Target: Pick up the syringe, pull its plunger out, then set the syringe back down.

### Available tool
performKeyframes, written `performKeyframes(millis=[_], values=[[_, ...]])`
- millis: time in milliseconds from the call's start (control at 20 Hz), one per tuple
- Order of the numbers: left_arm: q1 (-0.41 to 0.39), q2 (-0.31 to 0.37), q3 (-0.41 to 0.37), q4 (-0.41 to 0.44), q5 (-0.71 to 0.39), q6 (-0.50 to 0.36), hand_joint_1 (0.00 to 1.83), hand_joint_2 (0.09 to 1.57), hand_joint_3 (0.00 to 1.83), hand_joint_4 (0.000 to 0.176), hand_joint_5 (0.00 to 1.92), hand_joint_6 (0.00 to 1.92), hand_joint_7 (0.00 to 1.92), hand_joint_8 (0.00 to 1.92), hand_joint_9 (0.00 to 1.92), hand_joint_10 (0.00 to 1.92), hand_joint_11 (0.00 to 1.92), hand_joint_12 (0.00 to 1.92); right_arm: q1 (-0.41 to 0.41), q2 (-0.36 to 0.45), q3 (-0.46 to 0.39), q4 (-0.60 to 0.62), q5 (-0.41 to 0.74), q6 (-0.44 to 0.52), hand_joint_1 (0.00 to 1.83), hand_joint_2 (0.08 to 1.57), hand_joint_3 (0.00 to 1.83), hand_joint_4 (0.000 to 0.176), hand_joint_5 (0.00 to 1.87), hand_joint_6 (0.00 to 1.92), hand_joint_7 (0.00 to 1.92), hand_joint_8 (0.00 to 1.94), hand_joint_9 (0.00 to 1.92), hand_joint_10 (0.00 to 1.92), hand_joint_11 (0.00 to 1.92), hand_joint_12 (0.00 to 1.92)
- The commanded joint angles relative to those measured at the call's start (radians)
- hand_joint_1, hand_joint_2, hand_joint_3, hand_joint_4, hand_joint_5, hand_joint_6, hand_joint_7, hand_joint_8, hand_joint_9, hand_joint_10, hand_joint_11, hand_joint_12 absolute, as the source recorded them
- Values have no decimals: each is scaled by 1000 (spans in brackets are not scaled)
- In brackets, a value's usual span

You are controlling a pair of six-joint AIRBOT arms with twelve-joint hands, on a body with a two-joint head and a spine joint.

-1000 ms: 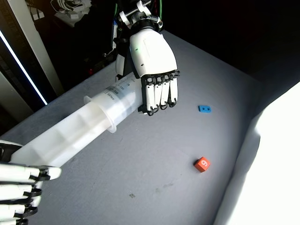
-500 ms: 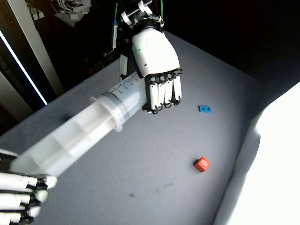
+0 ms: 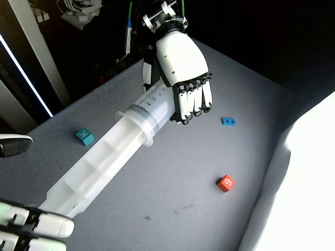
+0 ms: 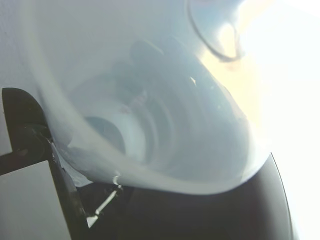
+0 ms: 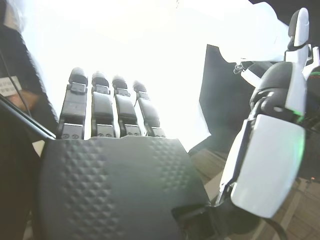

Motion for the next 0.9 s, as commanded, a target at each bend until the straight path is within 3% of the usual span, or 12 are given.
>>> performKeyframes(millis=[0, 50, 100, 150, 300, 350, 400, 450, 500, 850], values=[[-3, -2, 8, 55, 18, -10, 1144, 1238, 1, 23, 740, 1319, 769, 1375, 595, 1209, 350, 1646, 5, 7, 3, -2, 120, 0, 368, 690, 0, 0, 0, 0, 0, 0, 0, 0, 0, 0], [15, -3, 15, 60, 25, -21, 1144, 1236, 0, 26, 745, 1323, 776, 1359, 611, 1199, 359, 1631, 5, 7, 2, -3, 120, 0, 370, 677, 0, 0, 0, 0, 0, 0, 0, 0, 0, 0], [34, -3, 19, 103, 25, -70, 1149, 1233, 0, 13, 748, 1291, 786, 1380, 625, 1215, 375, 1632, 5, 7, 2, -3, 120, 0, 370, 662, 0, 0, 0, 0, 0, 0, 0, 0, 0, 0], [58, -3, 25, 147, 25, -122, 1149, 1230, 0, 22, 760, 1289, 782, 1366, 613, 1224, 358, 1654, 5, 7, 2, -3, 120, 0, 328, 646, 0, 0, 0, 0, 0, 0, 0, 0, 0, 0], [100, -2, 43, 190, 25, -181, 1146, 1235, 1, 20, 743, 1320, 784, 1375, 600, 1273, 360, 1672, 0, 7, 2, -6, 121, 0, 297, 639, 0, 0, 0, 0, 0, 0, 0, 0, 0, 0], [117, -2, 51, 212, 25, -210, 1149, 1229, 0, 28, 763, 1314, 789, 1339, 616, 1241, 373, 1642, -2, 7, 2, -8, 122, 1, 302, 643, 0, 0, 0, 0, 0, 0, 0, 0, 0, 0], [133, -2, 59, 214, 25, -220, 1155, 1218, 0, 25, 777, 1280, 815, 1319, 646, 1236, 399, 1644, -5, 7, 2, -10, 126, 3, 280, 651, 0, 0, 0, 0, 0, 0, 0, 0, 0, 0], [148, -2, 68, 214, 25, -233, 1161, 1215, 0, 8, 788, 1226, 810, 1362, 644, 1262, 393, 1681, -6, 7, 2, -12, 128, 4, 254, 664, 0, 0, 0, 0, 0, 0, 0, 0, 0, 0], [163, -1, 75, 226, 25, -256, 1162, 1212, 0, 9, 801, 1209, 809, 1368, 631, 1301, 391, 1742, -7, 7, 2, -13, 128, 5, 229, 662, 0, 0, 0, 0, 0, 0, 0, 0, 0, 0], [300, -2, 79, 420, -57, -563, 1180, 1201, 0, 0, 756, 1242, 888, 1266, 699, 1216, 444, 1680, -10, 6, 1, -20, 129, 8, 278, 705, 6, 0, 0, 0, 0, 0, 0, 0, 2, 1]])
